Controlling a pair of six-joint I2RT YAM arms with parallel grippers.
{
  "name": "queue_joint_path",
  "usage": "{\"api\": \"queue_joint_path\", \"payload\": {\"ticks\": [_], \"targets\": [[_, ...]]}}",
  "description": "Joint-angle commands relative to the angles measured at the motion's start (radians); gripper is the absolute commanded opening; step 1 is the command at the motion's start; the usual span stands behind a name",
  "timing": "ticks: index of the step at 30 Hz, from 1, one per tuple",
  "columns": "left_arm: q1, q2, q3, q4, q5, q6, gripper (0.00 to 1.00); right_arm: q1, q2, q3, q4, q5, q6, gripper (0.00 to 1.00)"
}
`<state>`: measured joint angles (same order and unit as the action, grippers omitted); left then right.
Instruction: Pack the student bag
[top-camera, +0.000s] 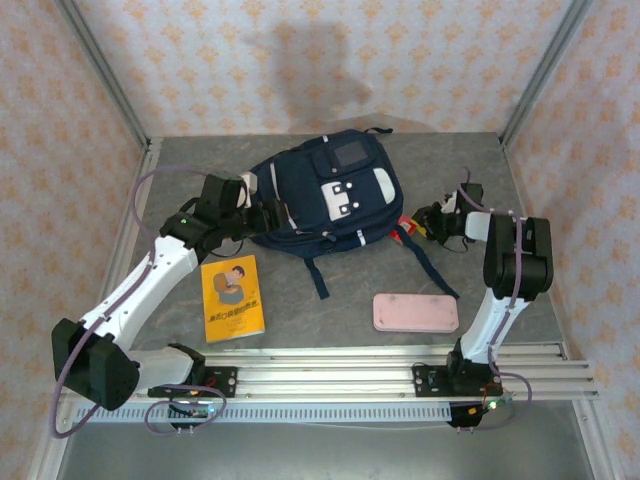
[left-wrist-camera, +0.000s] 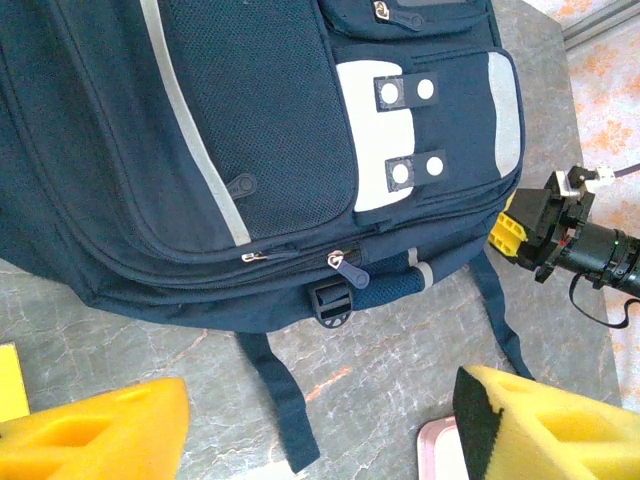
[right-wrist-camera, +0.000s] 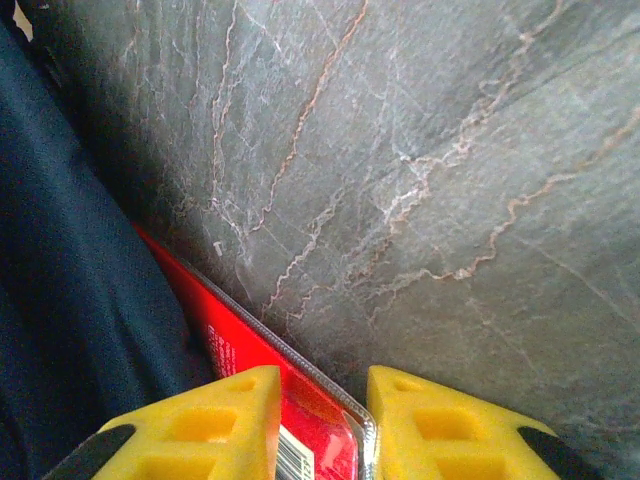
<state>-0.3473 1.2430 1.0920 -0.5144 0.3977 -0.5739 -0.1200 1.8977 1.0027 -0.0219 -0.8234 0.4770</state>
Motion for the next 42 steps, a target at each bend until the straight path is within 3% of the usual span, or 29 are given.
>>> {"api": "queue_joint_path", "payload": {"ticks": [1, 10, 15, 18, 22, 26, 31, 38, 42], "targets": [[-0.010, 0.003, 0.016, -0.020, 0.014, 0.017, 0.71, 0.019, 0.034, 0.003, 0.006, -0.051, -0.021, 0.29], [-0.010, 0.002, 0.015, -0.019, 0.012, 0.016, 0.71, 0.019, -0.001, -0.117, 0.465, -0.203, 0.227, 0.28], [-0.010, 0.006, 0.011, -0.015, 0.015, 0.012, 0.71, 0.023, 0.068, -0.164, 0.848, -0.274, 0.460, 0.25], [-0.010, 0.011, 0.012, -0.015, 0.018, 0.013, 0.71, 0.032, 0.111, -0.172, 0.977, -0.274, 0.533, 0.21], [-0.010, 0.019, 0.011, -0.013, 0.027, 0.011, 0.71, 0.060, 0.111, -0.152, 0.909, -0.271, 0.463, 0.16], [-0.010, 0.024, 0.010, -0.013, 0.029, 0.010, 0.71, 0.086, 0.019, -0.121, 0.588, -0.193, 0.216, 0.00], [-0.010, 0.027, 0.018, -0.020, 0.021, 0.013, 0.71, 0.085, -0.103, -0.105, 0.310, -0.039, 0.031, 0.00], [-0.017, 0.026, 0.035, -0.040, 0.001, 0.029, 0.71, 0.074, -0.325, -0.159, 0.151, 0.222, -0.011, 0.00], [-0.061, 0.034, 0.072, -0.069, -0.037, 0.063, 0.71, 0.074, -0.418, -0.177, 0.079, 0.294, 0.000, 0.00]]}}
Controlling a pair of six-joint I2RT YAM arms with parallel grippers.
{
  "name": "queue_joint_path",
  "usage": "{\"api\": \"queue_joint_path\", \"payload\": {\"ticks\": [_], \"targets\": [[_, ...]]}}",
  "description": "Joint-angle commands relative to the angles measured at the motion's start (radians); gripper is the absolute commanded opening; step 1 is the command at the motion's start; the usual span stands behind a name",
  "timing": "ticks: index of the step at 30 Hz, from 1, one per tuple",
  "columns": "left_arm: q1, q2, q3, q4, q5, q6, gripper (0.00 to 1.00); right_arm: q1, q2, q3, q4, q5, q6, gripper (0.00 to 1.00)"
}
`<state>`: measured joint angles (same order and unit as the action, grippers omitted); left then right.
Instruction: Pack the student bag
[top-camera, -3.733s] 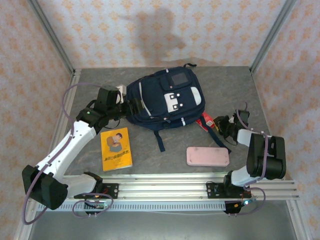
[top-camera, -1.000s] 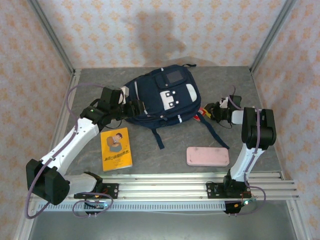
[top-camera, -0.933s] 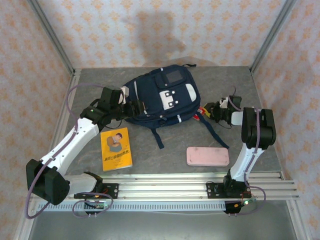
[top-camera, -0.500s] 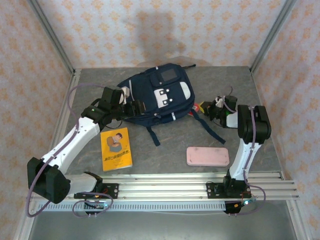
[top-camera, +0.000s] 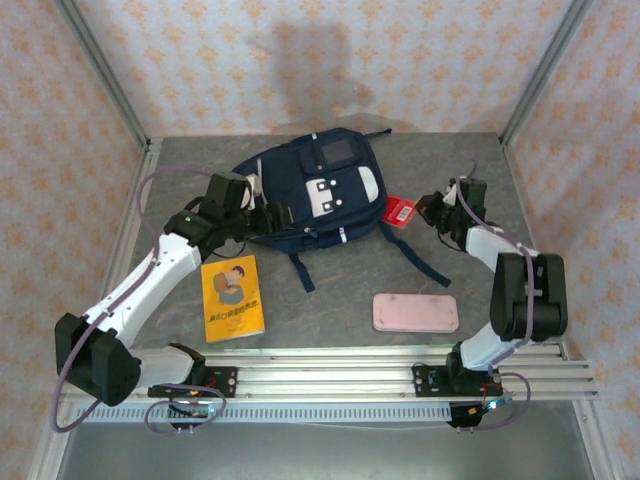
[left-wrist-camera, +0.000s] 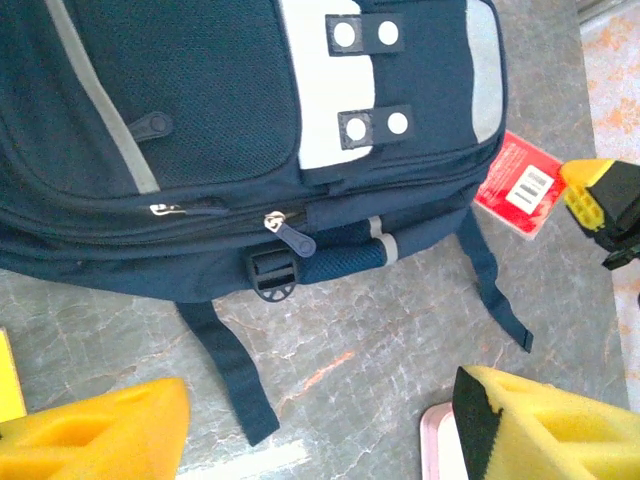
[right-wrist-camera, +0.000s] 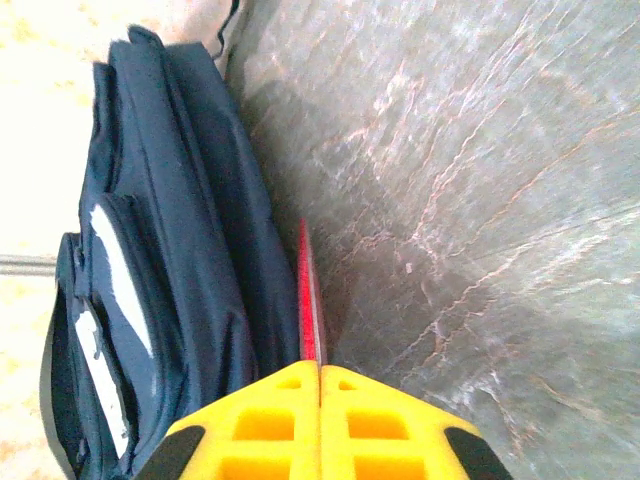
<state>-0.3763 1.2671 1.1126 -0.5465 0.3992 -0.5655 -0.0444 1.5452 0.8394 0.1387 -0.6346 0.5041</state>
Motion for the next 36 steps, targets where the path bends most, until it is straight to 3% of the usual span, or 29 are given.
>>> {"api": "queue_joint_path", "payload": {"ticks": [1, 14, 22, 28, 29, 30, 36], "targets": [[-0.050, 0.013, 0.065, -0.047, -0.054, 0.065, 0.71, -0.002, -0.087, -0.017, -0.096, 0.112, -0.019, 0.00], [-0.328, 0.138, 0.254, -0.145, -0.273, 0.177, 0.72, 0.001, -0.379, -0.002, -0.309, 0.156, 0.111, 0.00], [-0.346, 0.161, 0.285, -0.146, -0.274, 0.122, 0.74, 0.013, -0.549, 0.057, -0.431, 0.109, 0.107, 0.00], [-0.310, 0.142, 0.271, -0.093, -0.153, -0.009, 0.78, 0.018, -0.627, 0.077, -0.419, -0.031, 0.153, 0.00], [-0.298, 0.135, 0.260, -0.078, -0.139, -0.032, 0.97, 0.018, -0.637, 0.078, -0.411, -0.053, 0.164, 0.00], [-0.282, 0.124, 0.242, -0.053, -0.114, -0.059, 1.00, 0.020, -0.647, 0.081, -0.396, -0.082, 0.178, 0.00], [-0.162, 0.060, 0.058, 0.264, 0.122, -0.279, 1.00, 0.044, -0.666, 0.043, -0.188, -0.267, 0.324, 0.00]]}}
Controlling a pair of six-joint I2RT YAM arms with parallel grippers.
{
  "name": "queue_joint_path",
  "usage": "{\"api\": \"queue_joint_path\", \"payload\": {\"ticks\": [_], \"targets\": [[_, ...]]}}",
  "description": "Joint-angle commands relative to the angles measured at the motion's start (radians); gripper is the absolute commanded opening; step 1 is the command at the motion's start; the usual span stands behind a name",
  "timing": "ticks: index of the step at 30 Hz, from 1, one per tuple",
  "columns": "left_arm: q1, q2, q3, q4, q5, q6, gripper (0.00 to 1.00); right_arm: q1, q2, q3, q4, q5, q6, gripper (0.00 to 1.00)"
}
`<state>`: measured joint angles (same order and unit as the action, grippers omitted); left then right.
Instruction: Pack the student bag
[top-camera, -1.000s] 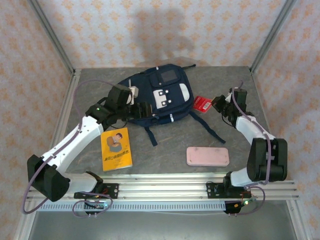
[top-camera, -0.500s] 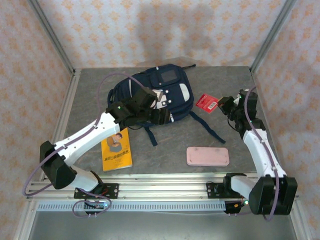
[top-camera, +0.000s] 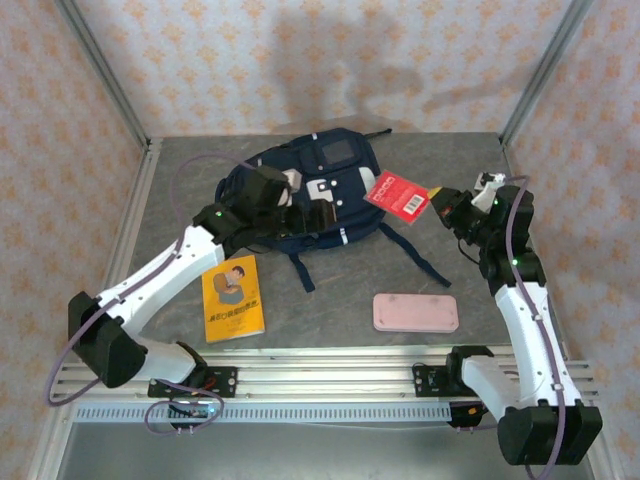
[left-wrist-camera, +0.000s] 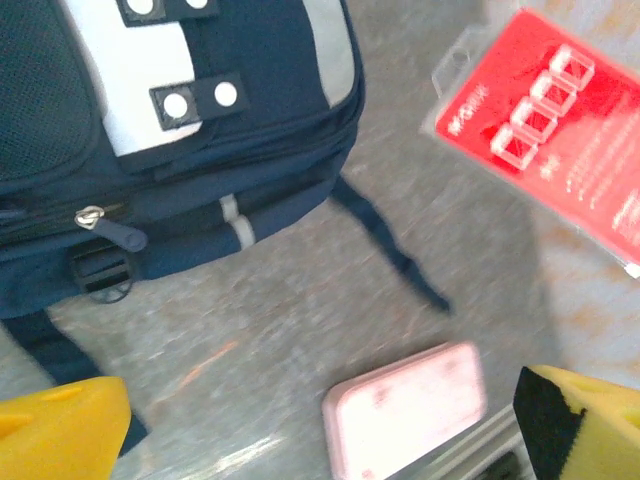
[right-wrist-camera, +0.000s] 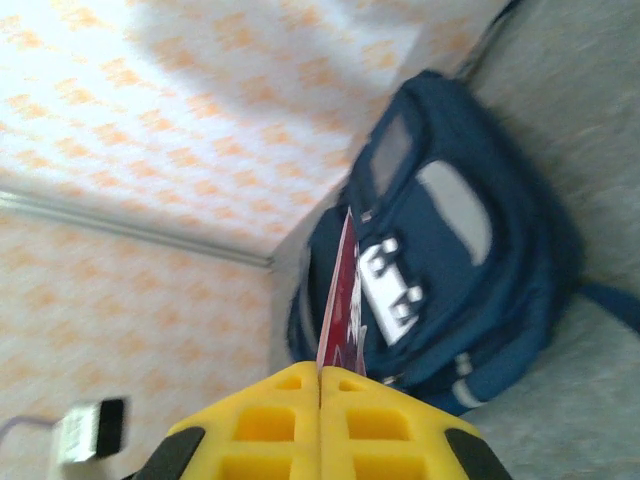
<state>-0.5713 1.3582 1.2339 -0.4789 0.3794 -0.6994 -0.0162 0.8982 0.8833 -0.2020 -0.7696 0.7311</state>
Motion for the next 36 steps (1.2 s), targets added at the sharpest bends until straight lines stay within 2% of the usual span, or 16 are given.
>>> {"api": "queue_joint_path", "payload": {"ticks": [1, 5, 10, 14, 22, 25, 36], "targets": [[0.043, -0.037, -0.084, 0.248, 0.174, -0.167, 1.00, 0.024, -0.019, -0.010, 0.196, -0.153, 0.126, 0.00], [0.054, -0.042, -0.116, 0.362, 0.263, -0.202, 1.00, 0.069, -0.004, -0.028, 0.343, -0.232, 0.218, 0.00], [0.074, -0.109, -0.186, 0.477, 0.319, -0.227, 1.00, 0.149, 0.010, -0.004, 0.344, -0.265, 0.202, 0.00], [0.076, -0.163, -0.240, 0.521, 0.328, -0.231, 1.00, 0.177, 0.010, -0.023, 0.390, -0.282, 0.226, 0.00], [0.093, -0.199, -0.329, 0.685, 0.330, -0.331, 0.94, 0.199, 0.004, -0.126, 0.649, -0.303, 0.392, 0.00], [0.094, -0.210, -0.344, 0.750, 0.328, -0.362, 0.84, 0.201, 0.000, -0.158, 0.674, -0.301, 0.408, 0.00], [0.092, -0.216, -0.399, 0.915, 0.339, -0.437, 0.30, 0.240, 0.001, -0.276, 0.813, -0.240, 0.476, 0.00]]}}
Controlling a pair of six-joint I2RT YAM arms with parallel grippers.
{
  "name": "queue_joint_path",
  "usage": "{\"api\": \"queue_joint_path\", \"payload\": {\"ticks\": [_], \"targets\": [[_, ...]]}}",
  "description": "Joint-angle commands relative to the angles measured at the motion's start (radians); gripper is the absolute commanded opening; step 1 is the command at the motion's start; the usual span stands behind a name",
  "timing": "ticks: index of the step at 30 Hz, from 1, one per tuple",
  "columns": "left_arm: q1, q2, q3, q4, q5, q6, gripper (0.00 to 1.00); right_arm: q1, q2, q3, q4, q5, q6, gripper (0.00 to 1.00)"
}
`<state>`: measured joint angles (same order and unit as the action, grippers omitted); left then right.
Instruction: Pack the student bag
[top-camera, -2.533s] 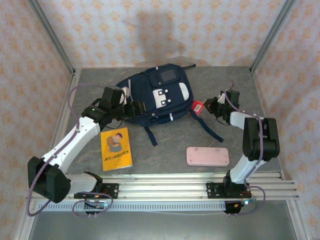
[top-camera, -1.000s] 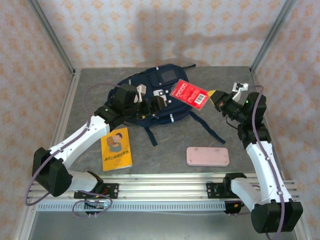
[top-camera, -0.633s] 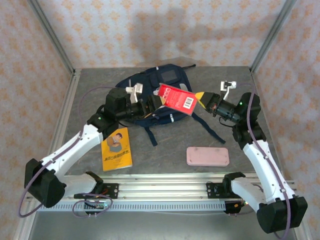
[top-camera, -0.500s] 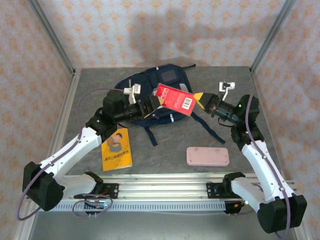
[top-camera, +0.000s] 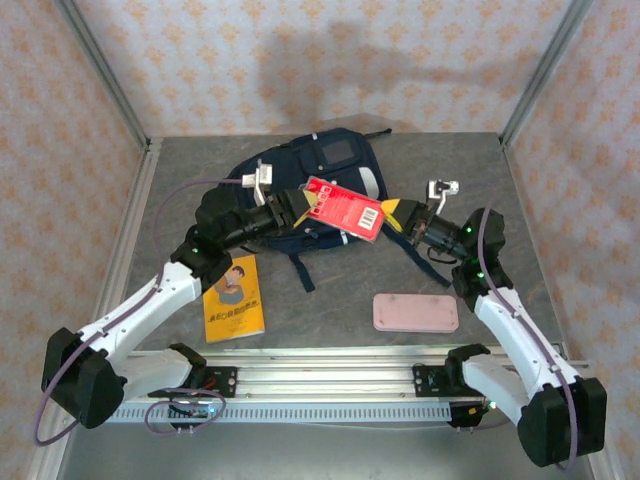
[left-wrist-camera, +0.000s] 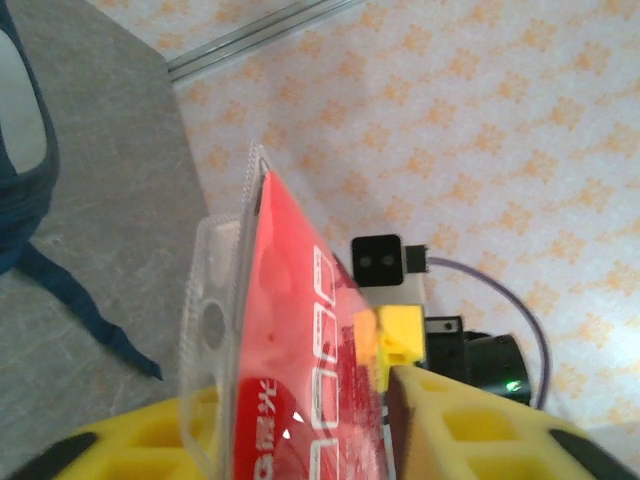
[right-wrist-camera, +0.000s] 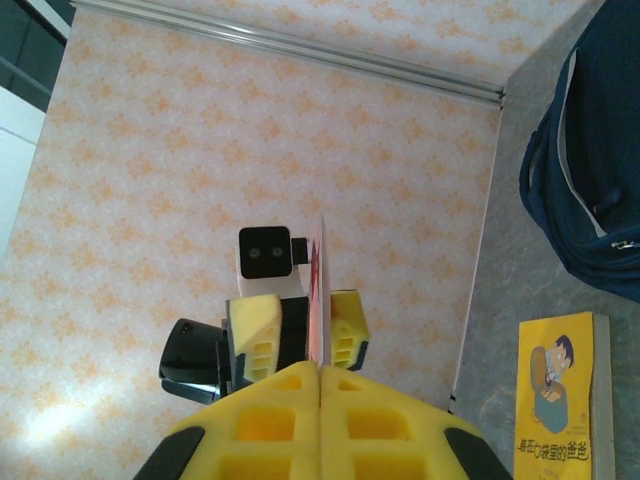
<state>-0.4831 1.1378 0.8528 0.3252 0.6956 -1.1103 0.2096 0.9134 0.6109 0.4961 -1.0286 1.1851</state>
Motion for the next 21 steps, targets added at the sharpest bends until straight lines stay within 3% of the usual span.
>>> {"api": "queue_joint_path", "payload": {"ticks": [1, 7, 8, 10, 13, 21], "targets": [[0.004, 0.012, -0.021, 0.126, 0.024, -0.038, 0.25, 0.018, -0.015, -0.009, 0.124, 0.025, 0.026, 0.00], [0.003, -0.001, -0.029, 0.114, -0.004, -0.039, 0.03, 0.022, -0.023, -0.034, 0.137, 0.053, 0.039, 0.00], [0.003, -0.012, -0.031, 0.099, -0.015, -0.032, 0.00, 0.023, -0.028, -0.036, 0.137, 0.058, 0.039, 0.06], [0.003, -0.039, -0.039, 0.080, -0.051, -0.026, 0.00, 0.045, -0.049, -0.048, 0.139, 0.088, 0.034, 0.35], [0.004, -0.070, -0.057, 0.070, -0.098, -0.025, 0.00, 0.103, -0.080, -0.077, 0.137, 0.164, 0.022, 0.57], [0.002, -0.079, -0.057, 0.065, -0.111, -0.039, 0.00, 0.259, -0.066, -0.091, 0.110, 0.283, -0.051, 0.65]]}}
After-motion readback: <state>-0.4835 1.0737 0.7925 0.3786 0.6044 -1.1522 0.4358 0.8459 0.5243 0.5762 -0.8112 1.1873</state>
